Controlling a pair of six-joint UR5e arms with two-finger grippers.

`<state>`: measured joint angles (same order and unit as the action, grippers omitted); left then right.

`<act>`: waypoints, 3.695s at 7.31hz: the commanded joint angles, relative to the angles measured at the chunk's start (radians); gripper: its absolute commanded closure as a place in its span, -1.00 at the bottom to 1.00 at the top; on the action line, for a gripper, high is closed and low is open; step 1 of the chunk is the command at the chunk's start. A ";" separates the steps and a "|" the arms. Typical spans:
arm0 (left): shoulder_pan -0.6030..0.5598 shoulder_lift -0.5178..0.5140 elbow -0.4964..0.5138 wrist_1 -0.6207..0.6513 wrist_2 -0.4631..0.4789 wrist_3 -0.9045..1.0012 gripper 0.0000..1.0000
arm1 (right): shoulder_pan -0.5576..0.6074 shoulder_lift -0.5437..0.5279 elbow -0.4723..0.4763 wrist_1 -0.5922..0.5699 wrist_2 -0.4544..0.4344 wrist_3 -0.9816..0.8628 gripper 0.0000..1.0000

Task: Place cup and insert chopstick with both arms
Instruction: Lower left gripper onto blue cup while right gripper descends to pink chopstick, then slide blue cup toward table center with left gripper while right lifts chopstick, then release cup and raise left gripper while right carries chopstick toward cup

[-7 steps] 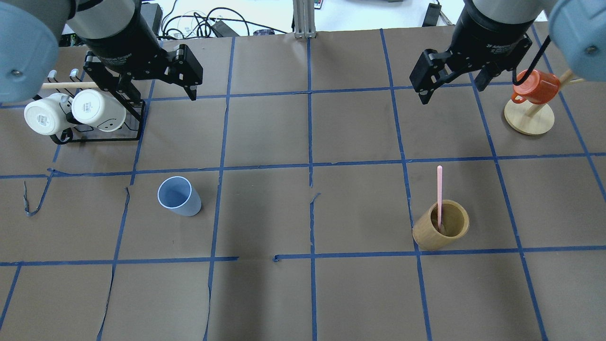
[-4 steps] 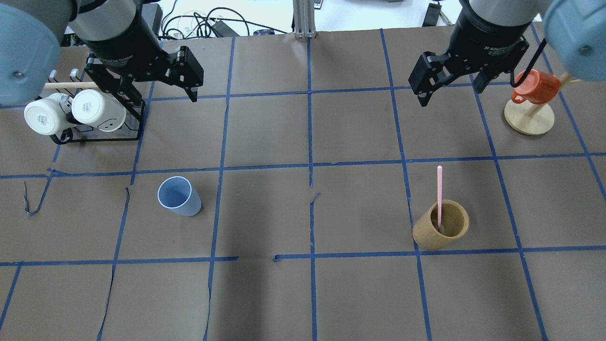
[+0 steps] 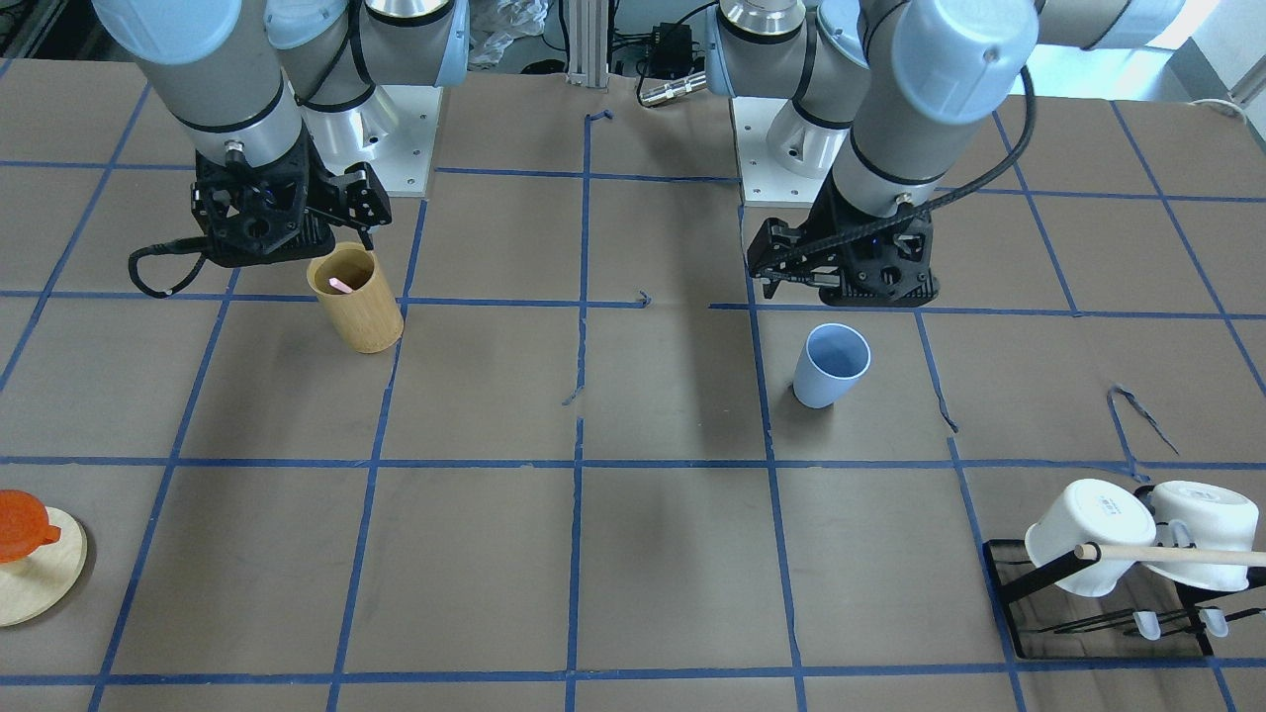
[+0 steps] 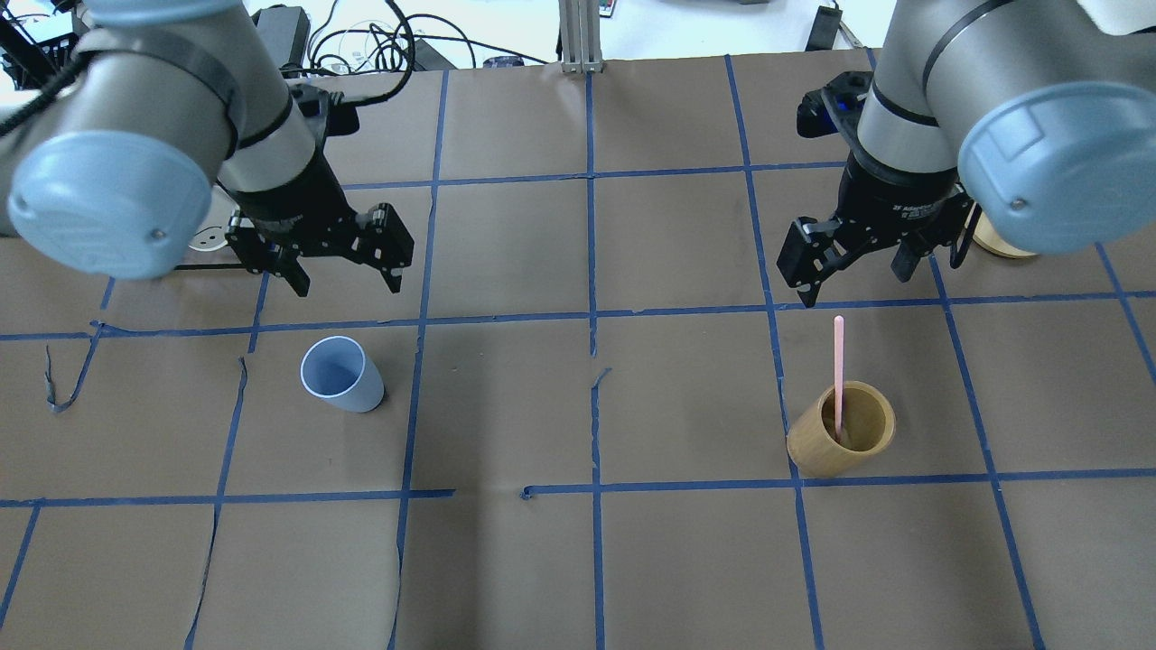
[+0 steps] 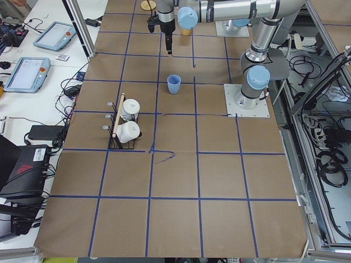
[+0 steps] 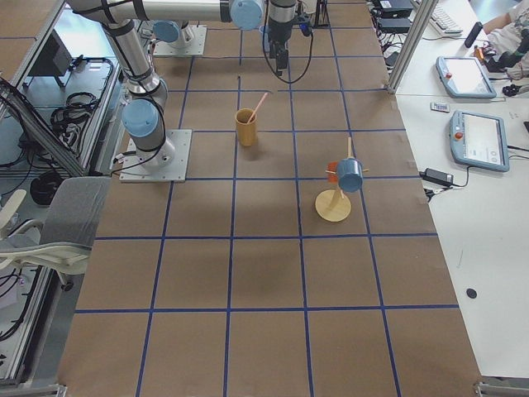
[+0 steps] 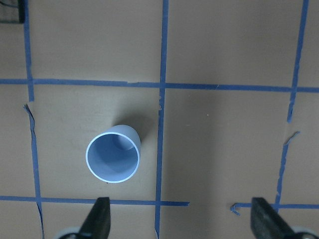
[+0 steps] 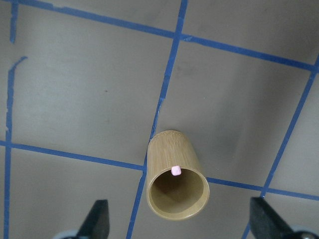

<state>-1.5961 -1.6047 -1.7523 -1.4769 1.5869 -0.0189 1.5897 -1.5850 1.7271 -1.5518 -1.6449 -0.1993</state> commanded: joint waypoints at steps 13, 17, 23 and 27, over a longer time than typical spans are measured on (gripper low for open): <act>-0.098 -0.130 -0.073 0.293 -0.079 -0.206 1.00 | -0.004 0.054 0.143 -0.136 -0.029 -0.058 0.79; -0.368 -0.262 0.036 0.308 -0.179 -0.582 1.00 | -0.004 0.040 0.076 -0.114 -0.012 -0.055 1.00; -0.438 -0.304 0.017 0.299 -0.171 -0.610 -1.00 | -0.005 0.042 -0.202 0.098 0.031 -0.055 1.00; -0.329 -0.165 0.184 0.070 -0.117 -0.421 -1.00 | 0.013 0.034 -0.229 -0.037 0.142 -0.026 1.00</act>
<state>-1.9670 -1.8309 -1.6126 -1.2970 1.4616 -0.5173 1.5928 -1.5488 1.4931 -1.5614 -1.5128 -0.2402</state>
